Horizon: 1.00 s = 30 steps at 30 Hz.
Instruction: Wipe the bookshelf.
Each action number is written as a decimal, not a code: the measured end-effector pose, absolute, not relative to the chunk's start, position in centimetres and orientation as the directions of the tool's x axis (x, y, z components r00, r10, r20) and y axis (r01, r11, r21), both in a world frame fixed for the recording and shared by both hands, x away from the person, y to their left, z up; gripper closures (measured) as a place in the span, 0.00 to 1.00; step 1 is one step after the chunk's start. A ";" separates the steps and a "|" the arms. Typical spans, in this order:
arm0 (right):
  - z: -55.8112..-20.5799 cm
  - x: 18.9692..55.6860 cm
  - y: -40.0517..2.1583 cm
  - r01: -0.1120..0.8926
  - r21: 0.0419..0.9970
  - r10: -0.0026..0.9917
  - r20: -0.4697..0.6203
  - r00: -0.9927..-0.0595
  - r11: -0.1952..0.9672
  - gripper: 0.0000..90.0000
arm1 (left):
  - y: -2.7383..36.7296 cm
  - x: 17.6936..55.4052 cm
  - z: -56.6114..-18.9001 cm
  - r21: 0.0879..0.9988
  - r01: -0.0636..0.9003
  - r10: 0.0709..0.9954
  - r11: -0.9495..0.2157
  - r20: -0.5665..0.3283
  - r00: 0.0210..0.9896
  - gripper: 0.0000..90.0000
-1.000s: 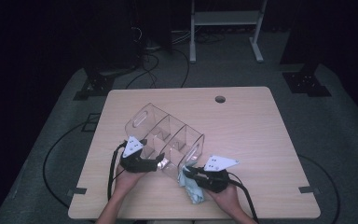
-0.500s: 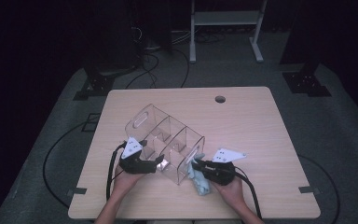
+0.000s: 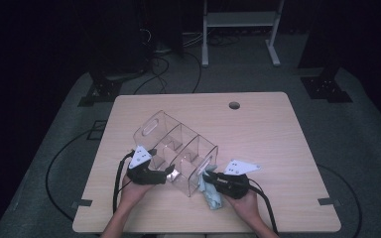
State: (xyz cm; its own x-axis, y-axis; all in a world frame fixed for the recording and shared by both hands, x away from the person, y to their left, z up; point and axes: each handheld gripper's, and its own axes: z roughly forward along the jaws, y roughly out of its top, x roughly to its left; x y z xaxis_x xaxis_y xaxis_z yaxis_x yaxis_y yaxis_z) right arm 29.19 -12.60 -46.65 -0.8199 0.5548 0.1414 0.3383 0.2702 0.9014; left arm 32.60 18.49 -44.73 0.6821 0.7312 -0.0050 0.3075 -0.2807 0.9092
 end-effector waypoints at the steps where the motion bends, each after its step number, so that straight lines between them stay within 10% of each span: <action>1: -46.6 28.9 -12.3 0.330 0.903 0.543 0.138 -0.828 0.274 0.89 | 18.5 32.6 -44.7 0.909 0.308 0.732 -0.279 -0.006 0.681 0.08; 30: -41.8 27.8 -12.4 0.213 0.950 0.521 0.066 -0.851 0.228 0.89 | 18.3 32.6 -44.8 0.911 0.302 0.729 -0.279 -0.004 0.685 0.09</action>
State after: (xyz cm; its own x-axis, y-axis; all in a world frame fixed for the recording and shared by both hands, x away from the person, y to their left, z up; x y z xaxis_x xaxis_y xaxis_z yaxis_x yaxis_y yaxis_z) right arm 27.79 -12.44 -41.83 -0.8513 0.5206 0.0661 0.2132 0.2282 0.9500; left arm 32.57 18.25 -44.82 0.6846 0.7289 -0.0038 0.3024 -0.2792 0.9114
